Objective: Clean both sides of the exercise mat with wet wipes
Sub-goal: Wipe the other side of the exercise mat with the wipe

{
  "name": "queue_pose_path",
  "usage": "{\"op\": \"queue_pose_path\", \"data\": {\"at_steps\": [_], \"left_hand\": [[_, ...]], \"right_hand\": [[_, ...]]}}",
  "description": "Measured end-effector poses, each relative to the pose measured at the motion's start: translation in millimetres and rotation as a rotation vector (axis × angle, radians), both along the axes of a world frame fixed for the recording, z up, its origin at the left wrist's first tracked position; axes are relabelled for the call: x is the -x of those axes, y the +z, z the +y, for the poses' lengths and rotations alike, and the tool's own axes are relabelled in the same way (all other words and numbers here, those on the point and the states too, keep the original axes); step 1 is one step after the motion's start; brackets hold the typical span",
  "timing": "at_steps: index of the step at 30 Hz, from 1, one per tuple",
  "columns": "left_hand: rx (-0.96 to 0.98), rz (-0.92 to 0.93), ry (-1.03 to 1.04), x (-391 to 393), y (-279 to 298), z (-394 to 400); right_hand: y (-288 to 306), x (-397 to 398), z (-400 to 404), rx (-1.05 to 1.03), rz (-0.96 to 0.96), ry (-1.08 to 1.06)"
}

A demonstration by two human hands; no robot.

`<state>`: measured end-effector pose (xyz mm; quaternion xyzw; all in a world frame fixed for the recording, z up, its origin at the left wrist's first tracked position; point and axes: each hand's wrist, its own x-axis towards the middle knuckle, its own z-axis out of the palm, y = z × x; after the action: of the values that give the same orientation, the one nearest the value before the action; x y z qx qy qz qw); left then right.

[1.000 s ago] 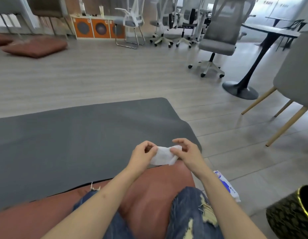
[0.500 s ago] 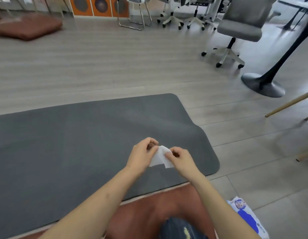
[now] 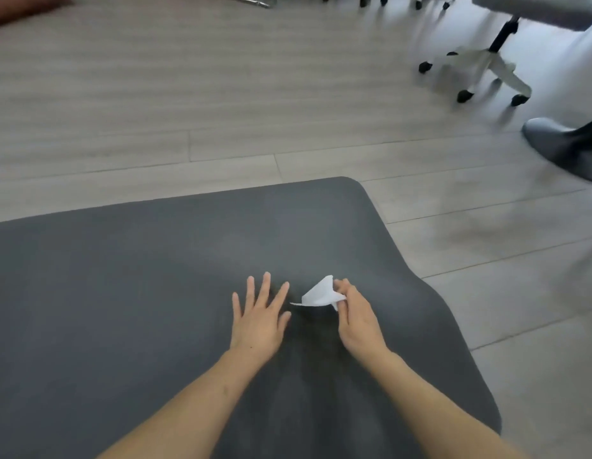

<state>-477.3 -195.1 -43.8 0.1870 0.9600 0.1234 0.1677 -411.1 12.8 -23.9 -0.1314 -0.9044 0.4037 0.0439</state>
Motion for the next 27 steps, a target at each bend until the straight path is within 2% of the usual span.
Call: {"op": "queue_pose_path", "data": {"at_steps": [2,4,8,14,17,19,23,27], "left_hand": [[0.077,0.037,-0.025,31.1,-31.8,10.8],[0.134,0.056,-0.034,51.0,-67.9,18.3],[0.127,0.213,-0.015,61.1,-115.5,24.3],[0.141,0.169,-0.026,62.9,-116.5,25.9],[0.163,0.132,-0.006,73.5,-108.4,29.5],[0.124,0.17,0.009,94.3,-102.4,34.0],[0.071,0.262,0.054,152.9,-93.7,42.4],[0.22,0.167,0.0,195.1,-105.3,38.9]], "right_hand": [[-38.8,25.2,22.3,-0.057,0.015,-0.019],[-78.6,38.9,35.7,-0.02,0.029,-0.092],[-128.4,56.2,46.6,-0.023,0.184,-0.175],[-125.1,69.7,50.2,-0.158,0.074,-0.119],[-127.6,75.2,50.7,-0.353,-0.046,-0.028],[-129.9,77.0,52.9,-0.427,-0.112,0.019],[-126.5,77.0,56.8,-0.4,-0.113,0.037],[-122.7,78.1,54.9,-0.414,-0.065,0.043]]}}
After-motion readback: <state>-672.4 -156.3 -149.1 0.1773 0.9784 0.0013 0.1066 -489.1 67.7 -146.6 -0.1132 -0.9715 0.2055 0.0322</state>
